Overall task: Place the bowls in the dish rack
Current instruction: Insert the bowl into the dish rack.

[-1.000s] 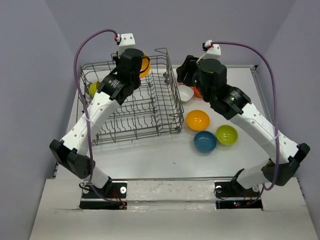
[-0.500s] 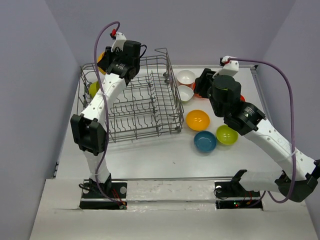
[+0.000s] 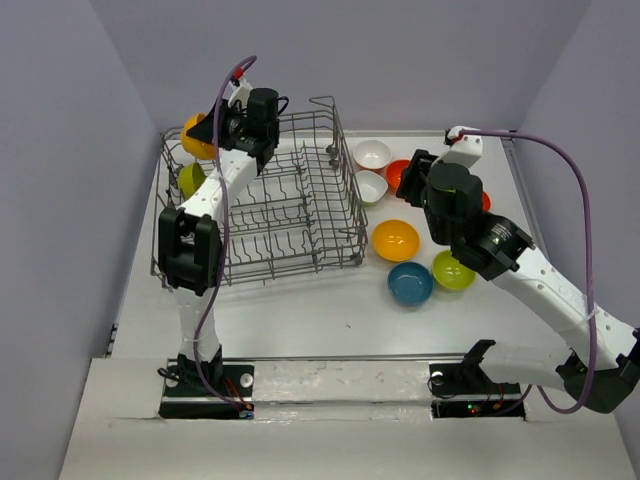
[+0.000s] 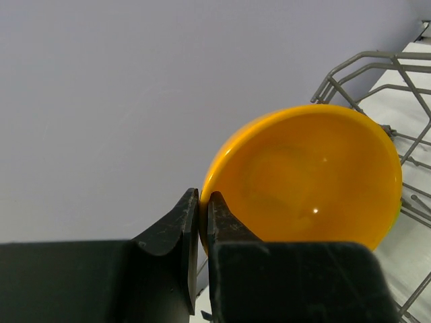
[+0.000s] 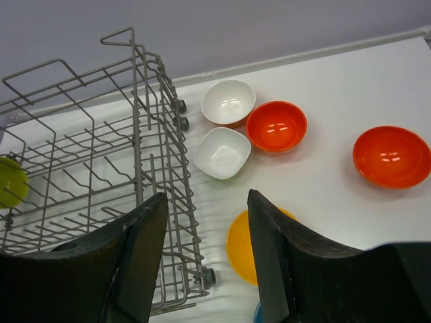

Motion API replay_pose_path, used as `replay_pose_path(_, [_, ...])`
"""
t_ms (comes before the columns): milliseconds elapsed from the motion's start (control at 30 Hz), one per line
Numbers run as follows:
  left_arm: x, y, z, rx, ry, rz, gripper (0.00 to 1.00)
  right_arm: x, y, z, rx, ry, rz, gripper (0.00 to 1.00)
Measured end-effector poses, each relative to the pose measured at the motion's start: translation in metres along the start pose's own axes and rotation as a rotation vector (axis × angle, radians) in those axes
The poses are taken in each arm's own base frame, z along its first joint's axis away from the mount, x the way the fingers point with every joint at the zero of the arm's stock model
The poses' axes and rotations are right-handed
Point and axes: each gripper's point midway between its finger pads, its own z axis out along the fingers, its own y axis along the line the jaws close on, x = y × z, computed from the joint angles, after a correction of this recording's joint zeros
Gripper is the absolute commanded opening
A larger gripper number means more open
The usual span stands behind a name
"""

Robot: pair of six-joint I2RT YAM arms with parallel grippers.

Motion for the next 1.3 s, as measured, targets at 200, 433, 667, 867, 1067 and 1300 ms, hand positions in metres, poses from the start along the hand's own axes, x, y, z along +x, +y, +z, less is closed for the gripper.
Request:
replay_pose_path(200, [0.012,-0.018,0.005,-0.012,0.012,0.072,0.00,0.005,-0.002,0.001,0.006,0.008,-0.006,0.56])
replay_pose_path(433, [0.024,-0.031,0.008,-0.015,0.021,0.134,0.00,0.008,-0.002,0.001,0.008,0.012,-0.001,0.57])
replay_pose_path(667, [0.027,-0.037,0.009,-0.017,0.021,0.145,0.00,0.018,-0.005,0.003,0.015,0.028,-0.012,0.57])
replay_pose_path(867, [0.032,-0.050,0.007,-0.017,0.021,0.175,0.00,0.018,-0.005,0.003,0.014,0.027,-0.010,0.57])
replay_pose_path(1067, [0.036,-0.067,-0.001,-0.003,0.007,0.212,0.00,0.020,-0.005,0.003,0.015,0.030,-0.013,0.57])
replay_pose_path(1300, [0.036,-0.071,-0.003,-0.001,0.002,0.220,0.00,0.024,-0.007,0.003,0.018,0.036,-0.018,0.57])
